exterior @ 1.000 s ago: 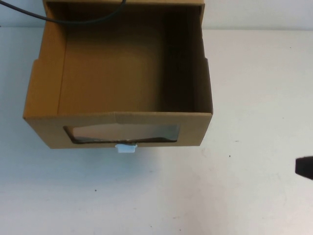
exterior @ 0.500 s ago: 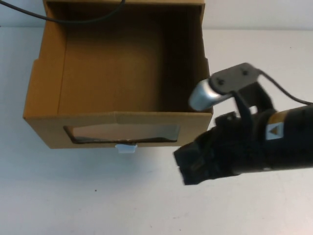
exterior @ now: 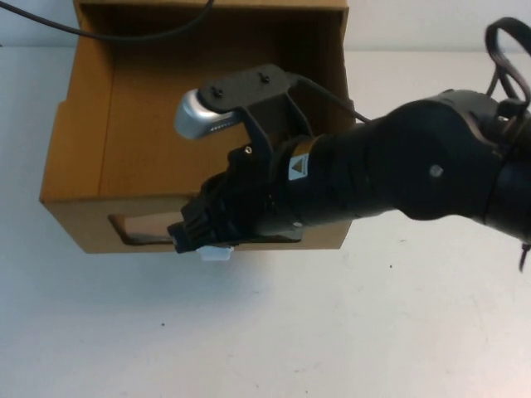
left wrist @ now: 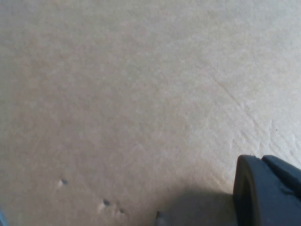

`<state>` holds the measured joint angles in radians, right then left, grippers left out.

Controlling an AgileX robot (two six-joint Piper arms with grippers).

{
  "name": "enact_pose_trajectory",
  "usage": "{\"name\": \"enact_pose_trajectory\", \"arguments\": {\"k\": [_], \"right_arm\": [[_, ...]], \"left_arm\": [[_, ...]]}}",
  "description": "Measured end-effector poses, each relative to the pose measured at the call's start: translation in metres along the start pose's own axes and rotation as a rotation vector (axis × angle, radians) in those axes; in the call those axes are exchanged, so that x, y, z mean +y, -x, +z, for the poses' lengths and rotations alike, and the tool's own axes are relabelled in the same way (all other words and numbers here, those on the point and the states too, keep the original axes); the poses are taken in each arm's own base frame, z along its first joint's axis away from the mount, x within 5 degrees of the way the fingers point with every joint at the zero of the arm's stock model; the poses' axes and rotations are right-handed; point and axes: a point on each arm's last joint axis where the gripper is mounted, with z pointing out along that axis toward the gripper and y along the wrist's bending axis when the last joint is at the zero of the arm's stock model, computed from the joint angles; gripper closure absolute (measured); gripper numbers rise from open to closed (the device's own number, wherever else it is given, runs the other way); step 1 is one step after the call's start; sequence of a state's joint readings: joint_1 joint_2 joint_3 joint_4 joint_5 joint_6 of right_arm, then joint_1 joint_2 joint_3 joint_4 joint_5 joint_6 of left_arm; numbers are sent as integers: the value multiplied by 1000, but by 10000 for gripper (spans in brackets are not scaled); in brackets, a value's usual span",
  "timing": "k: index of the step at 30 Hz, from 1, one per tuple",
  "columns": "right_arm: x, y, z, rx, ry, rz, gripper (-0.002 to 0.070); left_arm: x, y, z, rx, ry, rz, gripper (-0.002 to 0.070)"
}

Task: Close the shoe box
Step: Close the shoe box with your right arm

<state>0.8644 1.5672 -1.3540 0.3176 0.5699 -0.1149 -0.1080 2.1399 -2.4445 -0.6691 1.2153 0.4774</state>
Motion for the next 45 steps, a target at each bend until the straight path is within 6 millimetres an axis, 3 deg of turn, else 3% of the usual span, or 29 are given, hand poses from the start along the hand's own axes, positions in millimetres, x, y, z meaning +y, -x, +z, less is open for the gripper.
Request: {"name": "enact_pose_trajectory", "arguments": {"k": [9,14,21,25,32,45], "right_arm": [[0,27,33,-21,8,-33,687],[-8,43,42,-46,-2,-25,687],[-33,61,35,-47,-35,2,687],[-31,58,32,0,-13,-3,687],[-22,61,7,7,31,-30,687],[-46,66,-3,-23,11,37,688]], "left_arm": [[0,0,0,0,0,0,680],[0,0,0,0,0,0,680],[0,0,0,0,0,-2,680],[0,0,0,0,0,-2,680],[0,0,0,0,0,-2,680],[0,0,0,0,0,-2,680]]}}
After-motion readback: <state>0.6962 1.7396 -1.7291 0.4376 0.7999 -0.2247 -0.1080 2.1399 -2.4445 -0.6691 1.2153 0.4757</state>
